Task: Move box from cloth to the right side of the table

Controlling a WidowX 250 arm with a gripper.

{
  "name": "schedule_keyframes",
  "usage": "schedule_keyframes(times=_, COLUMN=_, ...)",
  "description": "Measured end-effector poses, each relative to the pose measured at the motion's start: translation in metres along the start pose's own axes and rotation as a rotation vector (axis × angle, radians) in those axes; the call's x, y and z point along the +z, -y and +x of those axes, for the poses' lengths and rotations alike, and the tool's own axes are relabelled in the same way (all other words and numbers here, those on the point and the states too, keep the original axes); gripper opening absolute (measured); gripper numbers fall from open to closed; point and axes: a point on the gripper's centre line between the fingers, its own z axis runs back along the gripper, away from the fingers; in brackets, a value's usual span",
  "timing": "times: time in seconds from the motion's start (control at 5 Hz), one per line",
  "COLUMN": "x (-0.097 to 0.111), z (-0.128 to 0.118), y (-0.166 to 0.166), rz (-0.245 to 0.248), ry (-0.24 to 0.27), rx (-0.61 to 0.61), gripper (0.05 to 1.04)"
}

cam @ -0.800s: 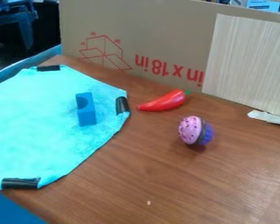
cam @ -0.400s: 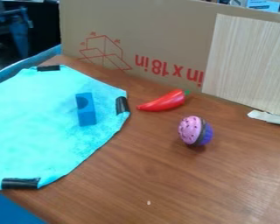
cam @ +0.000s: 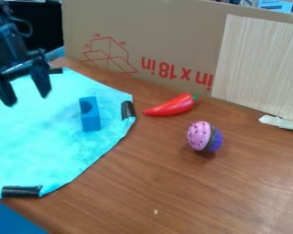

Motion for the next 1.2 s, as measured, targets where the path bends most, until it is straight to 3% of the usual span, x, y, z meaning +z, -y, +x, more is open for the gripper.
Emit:
schedule_keyframes(times=0.2, x=-0.008, z=-0.001, y=0.021, rz=0.017, ry=0.154, rx=-0.055, gripper=1.000)
schedule_keyframes(times=0.4, x=-0.013, z=0.005, y=0.041, rz=0.020, ry=0.195, rx=-0.047, gripper=1.000)
schedule_keyframes(times=0.8, x=-0.012, z=0.017, y=0.062, rz=0.004, ry=0.215, rx=0.055, gripper=1.000)
schedule_keyframes(times=1.2, x=-0.034, z=0.032, y=0.053, rz=0.050, ry=0.218, rx=0.161, gripper=1.000)
